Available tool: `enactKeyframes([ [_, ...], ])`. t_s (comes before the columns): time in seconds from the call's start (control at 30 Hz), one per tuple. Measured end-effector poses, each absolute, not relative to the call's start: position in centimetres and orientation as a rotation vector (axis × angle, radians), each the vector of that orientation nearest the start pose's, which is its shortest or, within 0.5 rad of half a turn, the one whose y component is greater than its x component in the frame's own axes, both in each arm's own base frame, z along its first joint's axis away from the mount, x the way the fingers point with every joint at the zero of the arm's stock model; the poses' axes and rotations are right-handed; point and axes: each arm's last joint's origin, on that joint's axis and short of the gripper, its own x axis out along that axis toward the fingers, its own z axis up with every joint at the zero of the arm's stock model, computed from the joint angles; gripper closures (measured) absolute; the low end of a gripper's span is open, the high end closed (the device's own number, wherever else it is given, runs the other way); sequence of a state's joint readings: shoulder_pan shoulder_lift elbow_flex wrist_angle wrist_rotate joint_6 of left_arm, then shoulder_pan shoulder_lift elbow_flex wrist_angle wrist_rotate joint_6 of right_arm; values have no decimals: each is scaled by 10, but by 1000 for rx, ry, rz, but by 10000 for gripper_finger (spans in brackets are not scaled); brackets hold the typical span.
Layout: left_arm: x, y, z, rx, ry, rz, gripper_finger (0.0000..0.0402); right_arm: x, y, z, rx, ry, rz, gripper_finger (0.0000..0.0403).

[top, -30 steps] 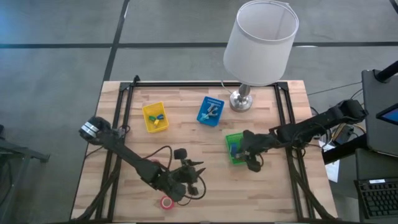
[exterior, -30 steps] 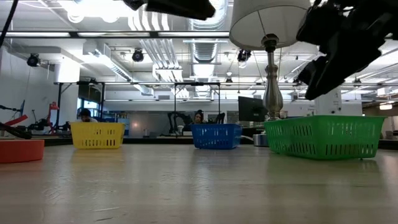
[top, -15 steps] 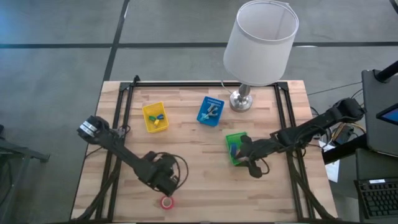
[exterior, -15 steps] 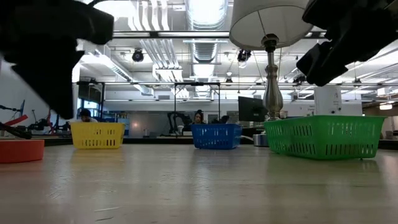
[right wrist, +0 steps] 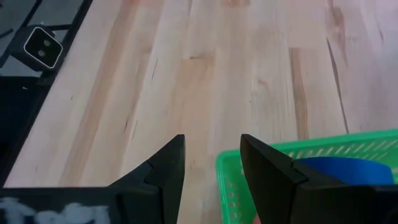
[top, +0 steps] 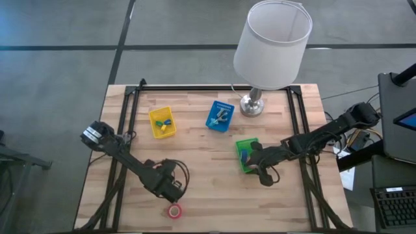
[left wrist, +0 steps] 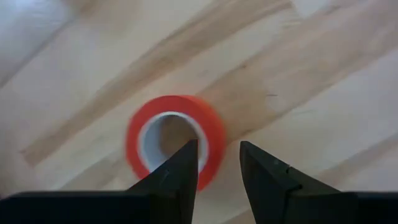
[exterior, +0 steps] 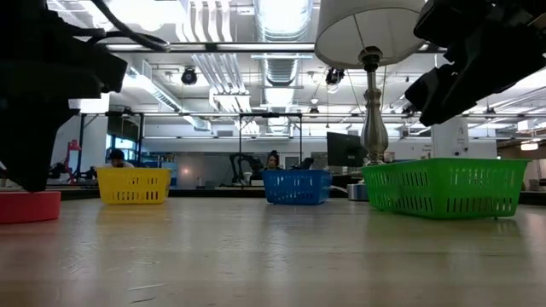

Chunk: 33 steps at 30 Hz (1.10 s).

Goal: Pick and place Stapler, Stapler remover, tape
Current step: Put the top red tape into the green basket

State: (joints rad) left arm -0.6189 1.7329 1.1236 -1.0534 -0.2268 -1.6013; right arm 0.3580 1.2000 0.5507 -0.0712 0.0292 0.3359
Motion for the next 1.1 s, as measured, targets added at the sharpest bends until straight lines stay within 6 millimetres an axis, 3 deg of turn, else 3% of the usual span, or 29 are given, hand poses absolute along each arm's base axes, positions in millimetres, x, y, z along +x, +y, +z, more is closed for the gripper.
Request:
enactKeyframes([
  [0.2,235,-159,172,-568,1271,906,280,214,79,185,179,755,191,252],
  [0.43,238,-161,153,-667,1216,825,280,214,79,184,168,755,182,252],
  [0.63,239,-160,151,-578,1190,768,305,213,77,181,150,748,135,252],
  [0.77,254,-164,161,-512,1068,676,359,213,77,181,155,742,131,252],
  [0.9,271,-168,175,-445,929,596,361,219,77,188,196,612,74,252],
  [1.1,308,-172,206,-228,598,458,361,228,77,206,422,299,40,252],
])
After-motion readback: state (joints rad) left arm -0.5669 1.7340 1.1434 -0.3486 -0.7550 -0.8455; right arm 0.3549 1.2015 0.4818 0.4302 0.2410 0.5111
